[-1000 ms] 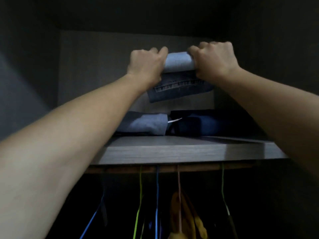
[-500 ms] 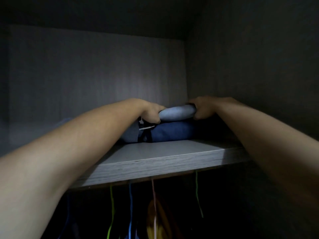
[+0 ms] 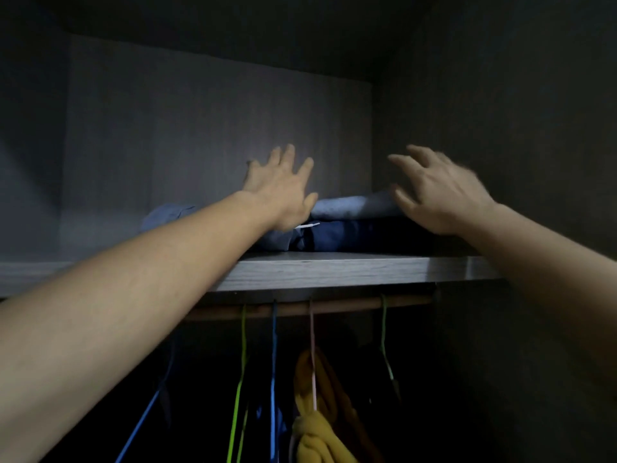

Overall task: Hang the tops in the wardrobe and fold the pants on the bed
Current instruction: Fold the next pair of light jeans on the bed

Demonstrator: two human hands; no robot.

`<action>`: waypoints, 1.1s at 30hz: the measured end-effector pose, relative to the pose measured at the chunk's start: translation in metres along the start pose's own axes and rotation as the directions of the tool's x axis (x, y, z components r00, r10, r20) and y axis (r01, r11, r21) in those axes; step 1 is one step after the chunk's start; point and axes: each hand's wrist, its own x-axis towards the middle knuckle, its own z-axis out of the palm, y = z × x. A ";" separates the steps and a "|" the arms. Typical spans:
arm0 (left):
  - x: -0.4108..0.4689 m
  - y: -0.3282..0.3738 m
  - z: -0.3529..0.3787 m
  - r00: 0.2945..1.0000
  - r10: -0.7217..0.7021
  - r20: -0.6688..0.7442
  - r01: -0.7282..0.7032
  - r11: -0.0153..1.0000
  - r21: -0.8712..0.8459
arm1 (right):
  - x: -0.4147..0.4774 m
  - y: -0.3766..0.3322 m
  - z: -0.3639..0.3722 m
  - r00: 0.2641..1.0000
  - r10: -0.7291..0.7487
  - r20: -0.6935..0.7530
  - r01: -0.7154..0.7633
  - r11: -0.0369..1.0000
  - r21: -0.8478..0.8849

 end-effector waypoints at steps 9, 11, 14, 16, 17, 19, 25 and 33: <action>-0.034 -0.002 -0.027 0.960 -0.035 -0.279 -0.026 0.977 -0.211 | -0.057 -0.012 -0.052 0.997 0.079 0.003 -0.077 0.975 -0.207; -0.055 0.009 -0.042 0.932 -0.044 -0.360 -0.051 0.967 -0.251 | -0.079 -0.013 -0.077 0.999 0.035 0.013 -0.031 0.973 -0.230; -0.099 0.038 -0.066 0.902 -0.127 -0.413 -0.062 0.908 -0.415 | -0.124 -0.014 -0.117 0.999 -0.003 -0.039 -0.003 0.987 -0.161; -0.135 0.062 -0.080 0.887 -0.184 -0.424 -0.062 0.863 -0.502 | -0.164 -0.014 -0.141 0.996 -0.001 -0.087 -0.010 0.991 -0.131; -0.153 0.077 -0.086 0.883 -0.194 -0.427 -0.068 0.848 -0.526 | -0.188 -0.013 -0.152 0.995 0.006 -0.098 -0.019 0.990 -0.137; -0.189 0.114 -0.097 0.885 -0.182 -0.428 -0.098 0.827 -0.554 | -0.242 -0.004 -0.172 0.994 0.061 -0.088 -0.075 0.982 -0.171; -0.295 0.280 -0.147 0.944 -0.093 -0.316 -0.172 0.679 -0.714 | -0.431 0.052 -0.246 0.928 0.342 0.148 -0.276 0.897 -0.344; -0.397 0.501 -0.257 0.901 0.211 -0.378 -0.433 0.415 -0.800 | -0.650 0.144 -0.406 0.723 0.647 0.242 -0.395 0.674 -0.625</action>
